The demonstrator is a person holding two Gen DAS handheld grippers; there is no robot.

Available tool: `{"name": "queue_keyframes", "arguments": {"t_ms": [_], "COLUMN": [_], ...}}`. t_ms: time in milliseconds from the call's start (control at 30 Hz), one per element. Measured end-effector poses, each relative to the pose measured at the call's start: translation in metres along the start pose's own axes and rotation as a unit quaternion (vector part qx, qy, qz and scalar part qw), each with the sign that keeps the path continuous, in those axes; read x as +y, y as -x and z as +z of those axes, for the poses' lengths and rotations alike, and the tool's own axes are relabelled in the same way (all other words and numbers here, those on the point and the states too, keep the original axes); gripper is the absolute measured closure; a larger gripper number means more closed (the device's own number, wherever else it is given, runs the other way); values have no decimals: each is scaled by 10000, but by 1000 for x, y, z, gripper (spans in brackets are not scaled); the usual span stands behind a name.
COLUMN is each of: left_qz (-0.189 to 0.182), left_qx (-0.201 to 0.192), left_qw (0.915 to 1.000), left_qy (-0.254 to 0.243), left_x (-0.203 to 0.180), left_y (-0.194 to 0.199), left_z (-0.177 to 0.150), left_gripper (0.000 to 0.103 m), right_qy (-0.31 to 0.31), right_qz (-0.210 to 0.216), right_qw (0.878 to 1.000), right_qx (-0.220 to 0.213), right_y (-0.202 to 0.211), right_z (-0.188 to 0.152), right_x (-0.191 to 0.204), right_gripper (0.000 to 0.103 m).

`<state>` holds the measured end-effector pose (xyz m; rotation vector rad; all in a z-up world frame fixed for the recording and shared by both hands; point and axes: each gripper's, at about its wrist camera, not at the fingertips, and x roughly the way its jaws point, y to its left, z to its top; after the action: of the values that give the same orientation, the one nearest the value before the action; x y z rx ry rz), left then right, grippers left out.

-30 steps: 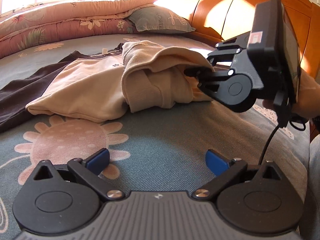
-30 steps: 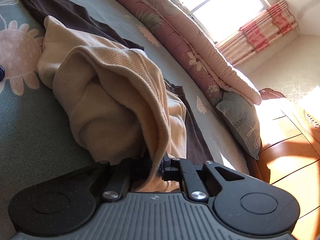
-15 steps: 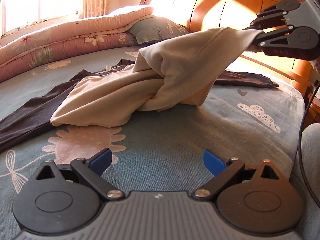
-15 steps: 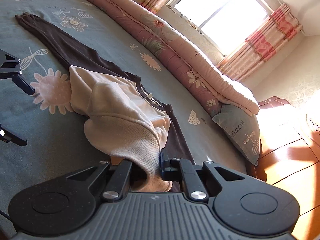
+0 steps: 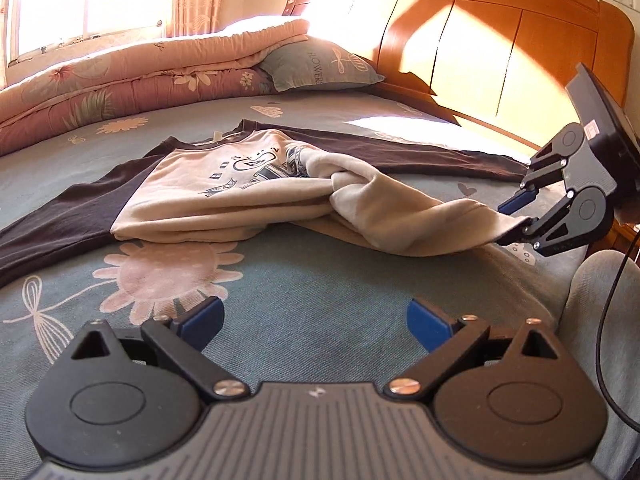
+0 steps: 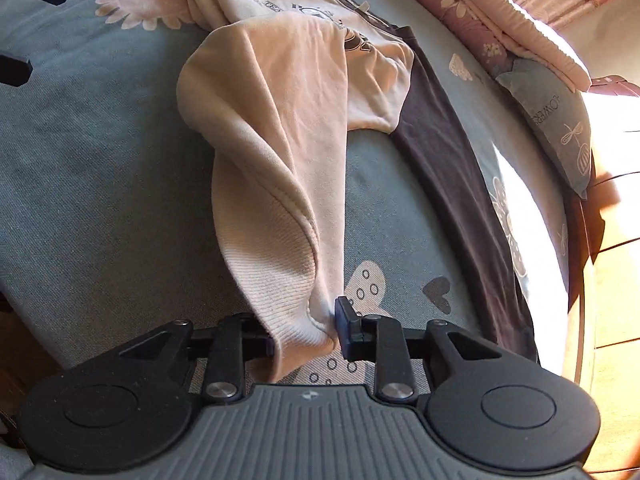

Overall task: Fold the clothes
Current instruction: 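Lift the folded side with the right gripper and spread it flat again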

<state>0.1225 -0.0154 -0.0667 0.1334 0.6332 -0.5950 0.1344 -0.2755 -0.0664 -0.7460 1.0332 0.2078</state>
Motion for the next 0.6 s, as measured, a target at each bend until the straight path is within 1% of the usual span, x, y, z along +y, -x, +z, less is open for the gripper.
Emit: {"name": "queue_keyframes", "arguments": {"t_ms": [67,100,133,267,367,433,467,533,600], "left_qz": [108,152,180,303,536,665,695,733,797], "left_qx": [31,60,55,72,156,175,170,153,144], "left_qw": [9999,9998,9996,9991,9981,9974,9973,9970,9965], "left_qy": [59,135,192,294,250,201,179,174,186], "left_x": [5,9,12,20,21,23,24,27,32], "left_y": [1,2,2,4,4,6,8,12,15], "left_z": [-2,-4,-5,-9,-10,-10,-11,-12,-12], "left_gripper": [6,6,6,6,6,6,5,5,5], "right_qy": [202,300,376,355,177,109,127,289,491], "right_qz": [-89,-104,-121,-218,-197,-115,-88,-32,10], "right_qw": [9998,9995,9992,9991,9984,9954,9936,9880,9847], "right_qx": [-22,-45,-67,-99,-498,-940,-1118,-1515,-1669], "right_y": [13,21,28,52,69,80,82,80,66], "right_z": [1,0,-1,-6,9,29,39,71,104], "right_x": [7,9,10,6,-1,-1,2,12,28], "right_gripper": [54,45,41,41,39,29,27,20,17]}}
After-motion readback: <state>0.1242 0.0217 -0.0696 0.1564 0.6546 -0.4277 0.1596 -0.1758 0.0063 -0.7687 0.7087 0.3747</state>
